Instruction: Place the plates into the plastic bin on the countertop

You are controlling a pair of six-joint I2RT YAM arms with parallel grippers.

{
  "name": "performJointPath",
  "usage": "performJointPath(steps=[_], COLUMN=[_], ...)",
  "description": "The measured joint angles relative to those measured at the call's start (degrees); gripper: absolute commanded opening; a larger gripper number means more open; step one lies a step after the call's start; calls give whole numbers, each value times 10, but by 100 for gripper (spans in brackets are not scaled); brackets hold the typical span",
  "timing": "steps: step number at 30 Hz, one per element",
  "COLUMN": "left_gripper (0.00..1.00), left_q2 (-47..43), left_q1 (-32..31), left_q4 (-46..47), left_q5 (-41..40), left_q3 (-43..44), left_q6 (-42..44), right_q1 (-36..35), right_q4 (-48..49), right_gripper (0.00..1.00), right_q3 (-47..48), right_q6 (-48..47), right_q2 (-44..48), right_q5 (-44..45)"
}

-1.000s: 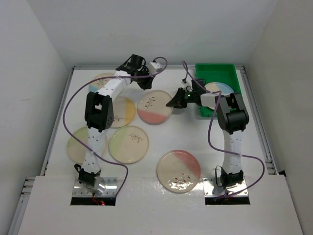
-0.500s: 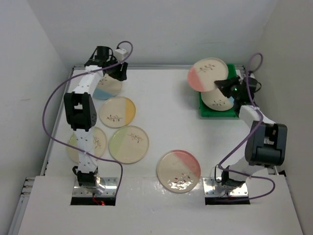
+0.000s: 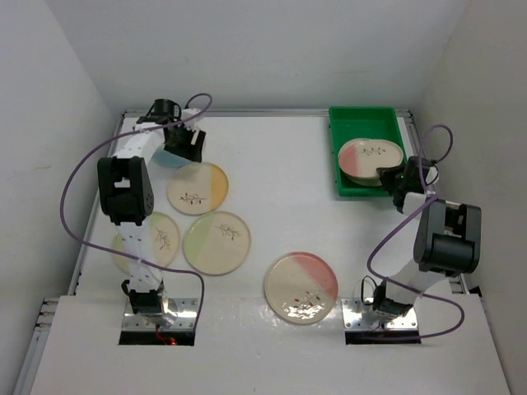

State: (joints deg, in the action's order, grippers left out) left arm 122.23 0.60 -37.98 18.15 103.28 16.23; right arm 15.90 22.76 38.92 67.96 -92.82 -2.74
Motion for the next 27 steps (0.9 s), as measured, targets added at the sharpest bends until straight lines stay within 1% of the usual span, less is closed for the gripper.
performJointPath(steps=[3, 4, 5, 6, 7, 10, 14, 16, 18, 23, 25, 26, 27], left_gripper=[81, 81, 81, 81, 81, 81, 81, 81, 78, 65, 60, 54, 52], left_q2=[-1, -1, -3, -7, -11, -28, -41, -41, -40, -20, 2, 14, 25], left_q1=[22, 29, 38, 44, 52, 69, 84, 88, 92, 100, 102, 103, 103], left_q4=[-7, -9, -9, -11, -14, -16, -17, -17, -19, -23, -31, -37, -42], left_q5=[-5, -6, -9, -11, -13, -20, -33, -39, -43, -40, -32, -25, -21], left_q3=[-28, -35, -43, -51, -57, -74, -80, -80, -80, -80, -78, -77, -75], left_q6=[-2, -2, -2, -2, -2, -2, -2, -2, -3, -5, -5, -5, -3], right_q1=[1, 1, 1, 1, 2, 1, 1, 1, 1, -8, -20, -26, -33], right_q4=[15, 14, 6, -3, -14, -89, -227, -272, -302, -350, -373, -384, -395], right_gripper=[12, 20, 23, 27, 35, 51, 54, 54, 56, 69, 70, 70, 70], right_q3=[10, 18, 30, 45, 59, 107, 179, 207, 224, 252, 266, 271, 276], right_q6=[6, 6, 5, 2, -4, -29, -66, -83, -101, -147, -170, -179, -191], right_q2=[-24, -32, -40, -49, -55, -73, -103, -116, -122, -122, -121, -119, -116], right_q5=[-9, -13, -17, -19, -18, -12, 14, 25, 34, 58, 78, 89, 100])
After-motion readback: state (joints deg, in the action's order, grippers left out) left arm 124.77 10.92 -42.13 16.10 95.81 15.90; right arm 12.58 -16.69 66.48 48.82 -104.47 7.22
